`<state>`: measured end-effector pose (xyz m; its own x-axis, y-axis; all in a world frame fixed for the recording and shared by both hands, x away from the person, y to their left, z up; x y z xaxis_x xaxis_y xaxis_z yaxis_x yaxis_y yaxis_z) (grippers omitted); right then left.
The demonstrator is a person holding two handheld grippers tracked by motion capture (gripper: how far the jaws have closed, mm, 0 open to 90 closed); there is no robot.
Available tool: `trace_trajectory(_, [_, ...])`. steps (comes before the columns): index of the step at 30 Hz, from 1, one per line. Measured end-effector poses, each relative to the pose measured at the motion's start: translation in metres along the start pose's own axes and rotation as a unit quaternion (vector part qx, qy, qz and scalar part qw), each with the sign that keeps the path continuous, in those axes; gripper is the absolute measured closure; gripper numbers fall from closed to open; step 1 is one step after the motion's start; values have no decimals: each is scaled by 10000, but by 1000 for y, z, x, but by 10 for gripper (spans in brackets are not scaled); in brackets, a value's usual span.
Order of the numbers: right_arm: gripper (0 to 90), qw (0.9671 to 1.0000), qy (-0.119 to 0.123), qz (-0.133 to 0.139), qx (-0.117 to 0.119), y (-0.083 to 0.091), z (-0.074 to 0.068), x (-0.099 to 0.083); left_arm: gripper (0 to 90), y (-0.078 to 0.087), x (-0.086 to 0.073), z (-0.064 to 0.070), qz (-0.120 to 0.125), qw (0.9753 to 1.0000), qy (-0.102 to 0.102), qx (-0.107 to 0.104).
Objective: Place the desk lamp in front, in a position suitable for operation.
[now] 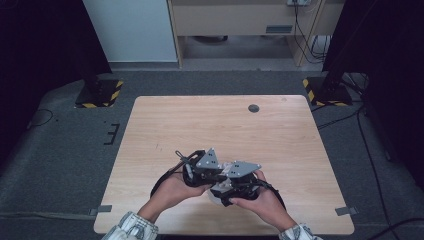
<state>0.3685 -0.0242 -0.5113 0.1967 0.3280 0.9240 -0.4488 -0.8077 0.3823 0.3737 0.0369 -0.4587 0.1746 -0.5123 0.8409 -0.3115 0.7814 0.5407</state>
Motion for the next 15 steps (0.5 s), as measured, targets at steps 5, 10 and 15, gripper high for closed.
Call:
trace_trajectory(5, [89, 10000, -11, -5, 0, 0, 0, 0, 769, 3, -1, -12, -55, 9998, 61, 196])
trace_trajectory(10, [89, 10000, 1, -7, 13, 0, 0, 0, 769, 14, -7, -15, -170, 9994, 17, 316])
trace_trajectory(15, [89, 10000, 40, -8, 22, 0, -1, 0, 770, 26, -16, -12, -124, 9993, 14, 346])
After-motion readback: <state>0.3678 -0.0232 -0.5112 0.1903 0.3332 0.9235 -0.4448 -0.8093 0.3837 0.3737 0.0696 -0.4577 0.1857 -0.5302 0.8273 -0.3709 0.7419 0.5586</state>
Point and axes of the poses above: each handheld gripper's, and its own axes: y roughly backward along the jaws, x roughly out of its top, z roughly to its right, the point moved 8 cm from there along -y, roughly forward along the jaws, and after that the axes turned 11 degrees about z, right-handed, at the moved point
